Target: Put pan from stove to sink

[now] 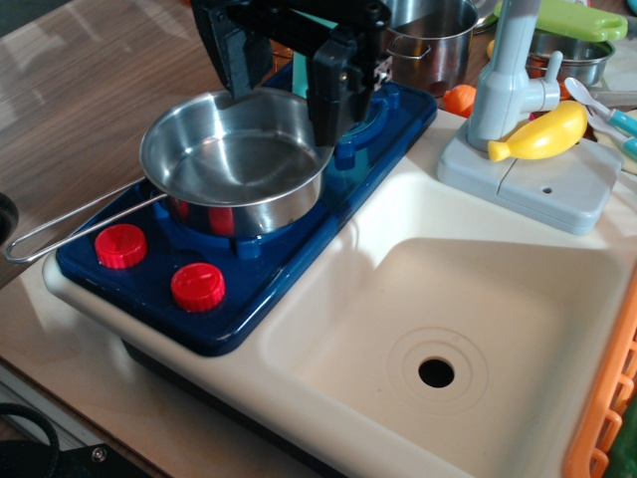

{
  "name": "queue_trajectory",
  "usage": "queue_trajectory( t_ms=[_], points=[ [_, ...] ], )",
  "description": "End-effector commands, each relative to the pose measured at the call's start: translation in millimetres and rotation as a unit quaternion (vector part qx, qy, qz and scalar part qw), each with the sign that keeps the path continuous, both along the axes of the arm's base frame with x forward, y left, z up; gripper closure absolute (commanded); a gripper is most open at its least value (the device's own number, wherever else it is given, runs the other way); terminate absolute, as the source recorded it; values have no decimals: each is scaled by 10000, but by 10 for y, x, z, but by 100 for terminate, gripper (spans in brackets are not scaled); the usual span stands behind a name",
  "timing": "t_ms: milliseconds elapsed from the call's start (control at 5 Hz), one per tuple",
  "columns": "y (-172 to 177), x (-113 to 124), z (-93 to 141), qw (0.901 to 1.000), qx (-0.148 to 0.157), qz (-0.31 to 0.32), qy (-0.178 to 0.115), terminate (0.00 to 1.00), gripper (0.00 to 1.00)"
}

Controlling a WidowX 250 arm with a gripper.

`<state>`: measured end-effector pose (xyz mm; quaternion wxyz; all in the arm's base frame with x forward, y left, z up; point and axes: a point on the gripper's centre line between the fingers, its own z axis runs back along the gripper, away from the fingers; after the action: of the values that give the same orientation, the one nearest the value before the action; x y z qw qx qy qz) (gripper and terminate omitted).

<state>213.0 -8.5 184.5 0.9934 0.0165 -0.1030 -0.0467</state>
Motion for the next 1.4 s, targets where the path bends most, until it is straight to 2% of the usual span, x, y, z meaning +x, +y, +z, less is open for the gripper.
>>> queue_trajectory(
  t_ms=[0,200,600,800,1000,1200],
  points=[
    [0,0,0,10000,0,0,0,0,0],
    [47,-79,-24,9976,158,-666,-80,0,0],
    [113,-189,13,9862,383,-1587,-273,0,0],
    [100,-259,-62,9806,361,-1903,-307,0,0],
    [56,-321,-184,9788,200,-2007,-368,0,0],
    [28,-325,-321,9782,177,-2013,-480,0,0]
  ],
)
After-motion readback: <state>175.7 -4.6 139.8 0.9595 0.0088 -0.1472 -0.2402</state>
